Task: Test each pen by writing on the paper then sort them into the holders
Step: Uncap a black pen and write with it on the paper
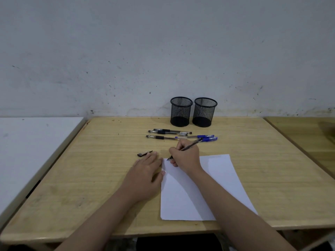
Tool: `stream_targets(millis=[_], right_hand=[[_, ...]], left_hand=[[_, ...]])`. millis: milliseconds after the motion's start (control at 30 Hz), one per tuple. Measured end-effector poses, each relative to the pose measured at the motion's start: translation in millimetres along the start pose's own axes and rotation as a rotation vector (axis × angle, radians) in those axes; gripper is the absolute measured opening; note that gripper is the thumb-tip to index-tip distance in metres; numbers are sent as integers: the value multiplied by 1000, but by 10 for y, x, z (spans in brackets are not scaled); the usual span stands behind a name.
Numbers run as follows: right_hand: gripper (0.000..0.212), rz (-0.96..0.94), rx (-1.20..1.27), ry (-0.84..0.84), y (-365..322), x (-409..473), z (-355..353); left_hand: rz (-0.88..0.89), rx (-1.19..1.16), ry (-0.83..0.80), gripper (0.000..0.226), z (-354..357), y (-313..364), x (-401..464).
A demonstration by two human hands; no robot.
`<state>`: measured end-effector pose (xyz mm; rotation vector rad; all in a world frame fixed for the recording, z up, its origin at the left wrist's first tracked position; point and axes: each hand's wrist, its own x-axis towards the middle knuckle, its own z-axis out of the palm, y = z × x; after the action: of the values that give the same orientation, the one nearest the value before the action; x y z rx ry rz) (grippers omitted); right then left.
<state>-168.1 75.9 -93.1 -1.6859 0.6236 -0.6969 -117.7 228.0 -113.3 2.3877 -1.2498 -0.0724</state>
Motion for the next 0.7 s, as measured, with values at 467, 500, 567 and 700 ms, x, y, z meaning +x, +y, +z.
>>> stream_targets(millis=[467, 500, 567, 700], right_hand=[[44, -24, 138, 160, 22, -1, -48], [47, -13, 138, 163, 4, -6, -49], [49, 9, 134, 134, -31, -3, -57], [36, 57, 174, 10, -114, -47, -119]], left_hand=[[-146, 22, 314, 55, -39, -4, 11], [-217, 22, 283, 57, -55, -9, 27], [-296, 25, 211, 56, -38, -33, 56], [-240, -14, 287, 38, -49, -14, 56]])
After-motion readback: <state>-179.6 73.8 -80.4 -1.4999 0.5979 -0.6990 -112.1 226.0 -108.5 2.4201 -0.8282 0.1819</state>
